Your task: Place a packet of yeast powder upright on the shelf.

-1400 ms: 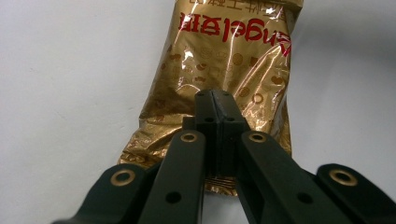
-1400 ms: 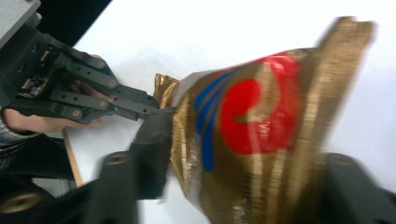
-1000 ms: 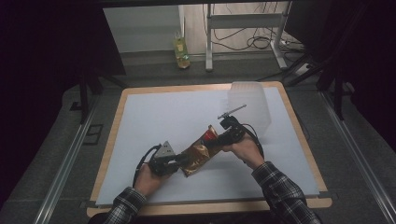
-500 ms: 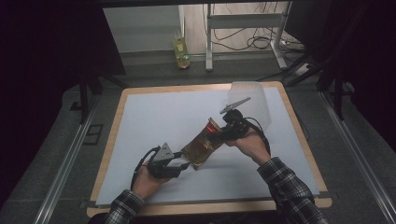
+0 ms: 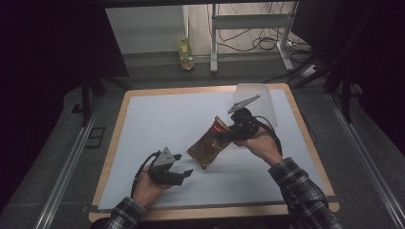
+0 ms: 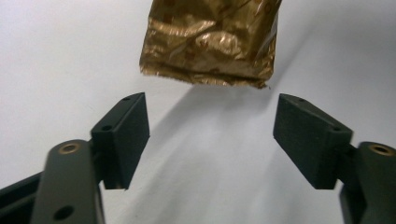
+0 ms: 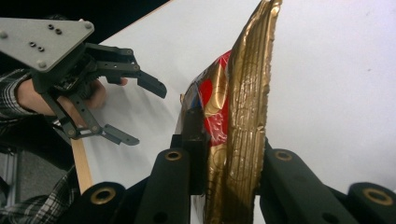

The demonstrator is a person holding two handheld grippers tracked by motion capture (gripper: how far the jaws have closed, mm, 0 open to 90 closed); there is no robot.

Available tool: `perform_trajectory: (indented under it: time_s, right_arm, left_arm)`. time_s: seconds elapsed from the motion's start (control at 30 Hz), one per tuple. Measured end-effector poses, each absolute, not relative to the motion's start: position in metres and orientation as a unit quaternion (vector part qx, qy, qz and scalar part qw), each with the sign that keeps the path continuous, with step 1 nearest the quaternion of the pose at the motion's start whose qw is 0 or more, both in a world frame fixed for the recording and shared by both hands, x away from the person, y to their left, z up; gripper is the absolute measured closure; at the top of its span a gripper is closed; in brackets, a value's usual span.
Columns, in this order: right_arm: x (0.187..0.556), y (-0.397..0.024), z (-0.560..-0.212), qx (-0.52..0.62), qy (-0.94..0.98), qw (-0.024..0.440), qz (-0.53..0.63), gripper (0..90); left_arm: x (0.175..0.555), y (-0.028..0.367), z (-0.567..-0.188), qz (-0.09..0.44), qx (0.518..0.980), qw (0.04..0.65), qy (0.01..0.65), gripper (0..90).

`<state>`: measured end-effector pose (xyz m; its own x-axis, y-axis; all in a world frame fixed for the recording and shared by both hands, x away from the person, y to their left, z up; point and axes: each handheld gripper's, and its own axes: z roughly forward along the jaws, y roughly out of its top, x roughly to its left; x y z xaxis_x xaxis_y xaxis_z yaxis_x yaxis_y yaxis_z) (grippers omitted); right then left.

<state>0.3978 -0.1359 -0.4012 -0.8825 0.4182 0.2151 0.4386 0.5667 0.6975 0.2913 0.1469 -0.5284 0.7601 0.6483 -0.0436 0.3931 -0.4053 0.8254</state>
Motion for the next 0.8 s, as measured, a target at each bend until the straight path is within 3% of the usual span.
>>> perform_trajectory:
  time_s: [0.8]
  right_arm:
    - [0.412,-0.169,-0.352,-0.191,-0.902,-0.045,-0.384,77.1]
  left_arm:
    - [0.293,0.143,-0.531,0.136,0.833,0.429,0.323,5.6]
